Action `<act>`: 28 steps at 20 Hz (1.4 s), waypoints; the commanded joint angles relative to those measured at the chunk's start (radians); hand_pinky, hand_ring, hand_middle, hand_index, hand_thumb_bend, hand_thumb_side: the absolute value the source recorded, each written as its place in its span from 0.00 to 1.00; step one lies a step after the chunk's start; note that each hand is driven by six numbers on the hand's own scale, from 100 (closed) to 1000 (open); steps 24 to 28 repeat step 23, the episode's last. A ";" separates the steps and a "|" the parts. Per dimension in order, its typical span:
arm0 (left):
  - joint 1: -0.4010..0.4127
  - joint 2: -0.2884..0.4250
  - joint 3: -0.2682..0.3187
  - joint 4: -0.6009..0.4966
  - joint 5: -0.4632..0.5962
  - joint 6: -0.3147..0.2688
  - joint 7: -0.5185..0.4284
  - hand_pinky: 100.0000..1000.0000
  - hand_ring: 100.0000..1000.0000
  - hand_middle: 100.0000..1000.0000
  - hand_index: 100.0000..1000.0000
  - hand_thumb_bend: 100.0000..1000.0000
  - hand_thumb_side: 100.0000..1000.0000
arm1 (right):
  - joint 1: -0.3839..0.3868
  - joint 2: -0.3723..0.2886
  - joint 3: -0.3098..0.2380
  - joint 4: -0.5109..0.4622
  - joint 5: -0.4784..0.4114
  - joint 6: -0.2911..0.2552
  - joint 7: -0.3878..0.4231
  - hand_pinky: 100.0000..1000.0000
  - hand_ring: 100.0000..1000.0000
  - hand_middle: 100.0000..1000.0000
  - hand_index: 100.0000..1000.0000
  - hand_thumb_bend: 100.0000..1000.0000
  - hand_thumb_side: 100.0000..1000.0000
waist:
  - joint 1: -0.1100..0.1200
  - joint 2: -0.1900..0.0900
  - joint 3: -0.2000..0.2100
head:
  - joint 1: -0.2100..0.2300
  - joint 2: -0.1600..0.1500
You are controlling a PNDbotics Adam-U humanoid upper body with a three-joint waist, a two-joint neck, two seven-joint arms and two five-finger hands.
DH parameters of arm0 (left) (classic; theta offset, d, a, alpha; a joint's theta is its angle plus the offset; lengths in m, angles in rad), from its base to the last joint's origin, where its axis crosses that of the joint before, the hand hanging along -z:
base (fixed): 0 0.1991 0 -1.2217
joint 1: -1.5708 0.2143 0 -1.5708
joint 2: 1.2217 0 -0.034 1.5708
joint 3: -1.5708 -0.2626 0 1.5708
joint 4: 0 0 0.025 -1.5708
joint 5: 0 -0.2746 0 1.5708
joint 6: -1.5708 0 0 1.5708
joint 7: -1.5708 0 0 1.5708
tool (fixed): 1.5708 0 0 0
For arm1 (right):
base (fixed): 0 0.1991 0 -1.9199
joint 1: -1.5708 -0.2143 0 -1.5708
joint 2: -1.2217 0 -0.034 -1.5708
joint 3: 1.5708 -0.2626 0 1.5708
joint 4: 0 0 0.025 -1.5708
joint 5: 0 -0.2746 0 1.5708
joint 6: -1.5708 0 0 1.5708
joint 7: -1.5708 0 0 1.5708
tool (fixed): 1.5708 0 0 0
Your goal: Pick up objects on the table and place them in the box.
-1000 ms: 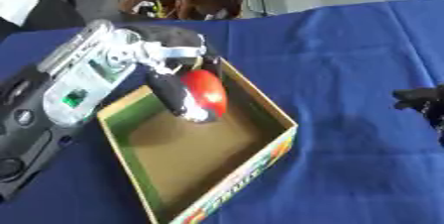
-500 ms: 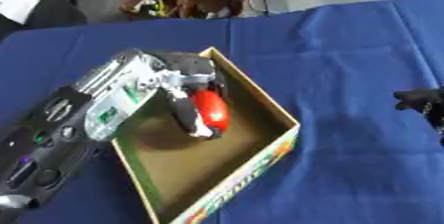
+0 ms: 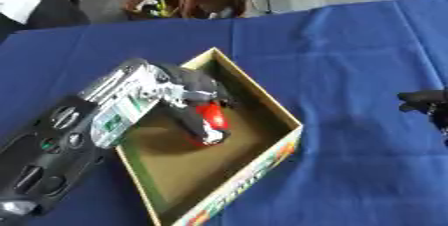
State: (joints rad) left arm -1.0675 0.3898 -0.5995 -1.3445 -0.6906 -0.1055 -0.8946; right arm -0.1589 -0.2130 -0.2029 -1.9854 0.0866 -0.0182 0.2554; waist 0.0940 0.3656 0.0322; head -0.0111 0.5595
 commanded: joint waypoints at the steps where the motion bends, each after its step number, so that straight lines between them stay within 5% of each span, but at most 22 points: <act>1: -0.009 0.013 0.012 -0.036 0.034 -0.006 -0.012 0.79 0.89 0.91 1.00 0.27 0.87 | -0.006 -0.009 -0.002 -0.015 0.003 -0.001 0.001 0.90 0.82 0.51 0.67 0.00 1.00 | -0.006 -0.017 0.001 | 0.002 -0.008; 4: -0.003 0.019 0.037 -0.079 0.081 0.007 -0.012 0.82 0.89 0.92 1.00 0.30 0.94 | -0.006 -0.008 -0.003 -0.015 0.004 0.000 0.001 0.90 0.82 0.51 0.67 0.00 1.00 | -0.005 -0.017 0.002 | -0.001 -0.008; 7: 0.003 0.028 0.092 -0.156 0.170 0.042 -0.012 0.81 0.85 0.88 1.00 0.19 0.97 | -0.004 -0.007 -0.005 -0.015 0.006 0.002 0.000 0.90 0.82 0.51 0.67 0.00 1.00 | -0.006 -0.017 0.005 | -0.004 -0.006; 13: 0.004 0.072 0.262 -0.347 0.306 0.198 0.007 0.78 0.79 0.83 0.99 0.03 0.93 | -0.003 -0.005 -0.009 -0.015 0.007 0.001 -0.004 0.90 0.82 0.51 0.67 0.00 1.00 | -0.012 -0.017 0.012 | -0.017 0.006; 18: 0.019 0.087 0.371 -0.490 0.359 0.276 0.108 0.77 0.74 0.80 0.98 0.00 0.87 | -0.005 -0.004 -0.012 -0.015 0.002 -0.006 -0.010 0.90 0.82 0.51 0.67 0.00 1.00 | -0.022 -0.016 0.020 | -0.035 0.025; 23: 0.110 0.099 0.490 -0.643 0.417 0.347 0.385 0.73 0.67 0.73 0.94 0.00 0.88 | -0.009 -0.001 -0.019 -0.015 -0.004 -0.011 -0.020 0.90 0.81 0.51 0.67 0.00 1.00 | -0.036 -0.015 0.033 | -0.030 0.031; 28: 0.110 0.099 0.490 -0.643 0.417 0.347 0.385 0.73 0.67 0.73 0.94 0.00 0.88 | -0.009 -0.001 -0.019 -0.015 -0.004 -0.011 -0.020 0.90 0.81 0.51 0.67 0.00 1.00 | -0.036 -0.015 0.033 | -0.030 0.031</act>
